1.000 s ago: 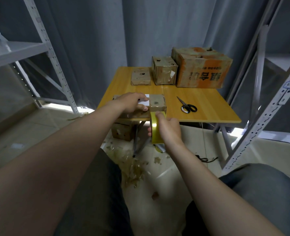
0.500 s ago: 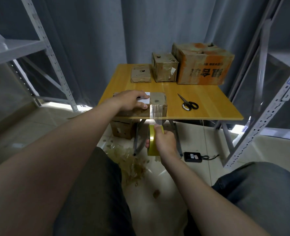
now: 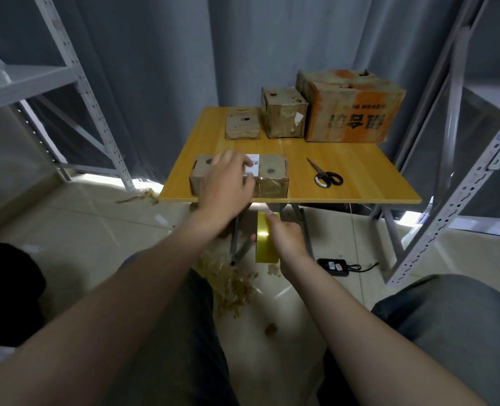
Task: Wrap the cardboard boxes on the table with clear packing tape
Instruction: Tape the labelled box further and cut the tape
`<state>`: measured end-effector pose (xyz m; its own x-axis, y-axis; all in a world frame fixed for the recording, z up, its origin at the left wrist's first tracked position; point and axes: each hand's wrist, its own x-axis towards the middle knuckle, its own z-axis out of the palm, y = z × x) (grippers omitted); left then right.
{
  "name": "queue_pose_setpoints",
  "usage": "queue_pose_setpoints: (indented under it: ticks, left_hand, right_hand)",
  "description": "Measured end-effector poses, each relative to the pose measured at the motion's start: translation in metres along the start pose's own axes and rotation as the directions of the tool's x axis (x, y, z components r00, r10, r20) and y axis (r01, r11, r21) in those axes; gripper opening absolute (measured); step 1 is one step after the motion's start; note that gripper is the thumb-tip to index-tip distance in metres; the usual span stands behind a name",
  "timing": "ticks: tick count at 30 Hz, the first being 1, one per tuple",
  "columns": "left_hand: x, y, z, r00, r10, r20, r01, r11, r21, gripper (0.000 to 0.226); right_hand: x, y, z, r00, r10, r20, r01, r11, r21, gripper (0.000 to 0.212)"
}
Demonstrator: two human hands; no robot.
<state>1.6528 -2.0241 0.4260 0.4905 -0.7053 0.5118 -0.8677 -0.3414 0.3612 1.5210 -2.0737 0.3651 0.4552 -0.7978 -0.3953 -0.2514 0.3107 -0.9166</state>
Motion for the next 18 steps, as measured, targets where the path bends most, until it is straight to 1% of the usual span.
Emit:
queue_pose_setpoints:
  ticks: [1,2,3,4,5,6,7,8,11,12,13,14,15,16,17,18]
  left_hand:
    - [-0.014,0.001,0.005,0.994,-0.1,-0.047,0.095,0.991,-0.091,0.016]
    - [-0.026,0.004,0.01,0.972,-0.235,-0.002,0.23,0.954,-0.195,0.01]
    - [-0.034,0.007,0.016,0.916,-0.376,0.139,0.401,0.872,-0.281,0.012]
    - [-0.04,0.008,0.021,0.828,-0.466,0.312,0.555,0.762,-0.335,0.018]
    - [-0.043,0.01,0.026,0.732,-0.495,0.469,0.67,0.647,-0.363,0.023]
    - [-0.045,0.014,0.026,0.652,-0.474,0.592,0.746,0.539,-0.391,0.026]
    - [-0.046,0.017,0.027,0.61,-0.43,0.665,0.783,0.453,-0.426,0.029]
    - [-0.046,0.019,0.029,0.608,-0.394,0.69,0.789,0.395,-0.47,0.03]
    - [-0.041,0.022,0.037,0.642,-0.395,0.657,0.766,0.366,-0.529,0.023]
    - [-0.039,0.024,0.038,0.645,-0.412,0.644,0.765,0.341,-0.547,0.021]
    - [-0.037,0.024,0.04,0.636,-0.428,0.642,0.771,0.309,-0.557,0.021]
    - [-0.035,0.024,0.041,0.625,-0.435,0.648,0.778,0.285,-0.559,0.022]
    - [-0.033,0.024,0.041,0.614,-0.437,0.657,0.787,0.274,-0.553,0.023]
    - [-0.031,0.025,0.04,0.604,-0.433,0.669,0.796,0.279,-0.538,0.023]
    - [-0.03,0.026,0.039,0.592,-0.424,0.685,0.805,0.282,-0.521,0.022]
    - [-0.029,0.027,0.039,0.582,-0.413,0.701,0.813,0.287,-0.506,0.023]
  right_hand:
    - [0.001,0.0,-0.001,1.0,-0.001,-0.004,0.001,1.0,0.003,0.034]
    - [0.002,0.0,-0.001,1.0,-0.004,-0.008,0.004,1.0,0.001,0.035]
    - [0.001,-0.002,-0.001,1.0,-0.006,-0.016,0.006,1.0,0.006,0.037]
    - [0.002,-0.003,-0.002,1.0,0.001,-0.022,-0.001,1.0,0.01,0.038]
    - [0.003,-0.003,-0.002,1.0,0.01,-0.025,-0.01,1.0,0.01,0.039]
    - [0.003,-0.002,-0.002,1.0,0.019,-0.025,-0.019,1.0,-0.001,0.04]
    - [0.003,-0.001,-0.001,0.999,0.024,-0.028,-0.024,1.0,-0.009,0.043]
    - [0.004,-0.001,-0.001,0.999,0.03,-0.029,-0.031,0.999,-0.013,0.047]
    - [0.011,-0.003,-0.005,0.999,0.044,0.003,-0.044,0.999,0.02,0.052]
    - [0.014,-0.006,-0.009,0.999,0.034,0.005,-0.034,0.999,-0.021,0.052]
    - [0.018,-0.011,-0.015,1.0,0.003,-0.01,-0.004,0.993,-0.117,0.053]
    - [0.022,-0.016,-0.022,0.996,-0.069,-0.052,0.053,0.963,-0.263,0.056]
    - [0.025,-0.022,-0.032,0.98,-0.168,-0.106,0.109,0.903,-0.416,0.059]
    - [0.03,-0.028,-0.042,0.949,-0.274,-0.156,0.15,0.826,-0.544,0.059]
    - [0.035,-0.035,-0.052,0.912,-0.366,-0.186,0.178,0.76,-0.625,0.056]
    - [0.04,-0.043,-0.061,0.878,-0.43,-0.21,0.192,0.718,-0.669,0.051]
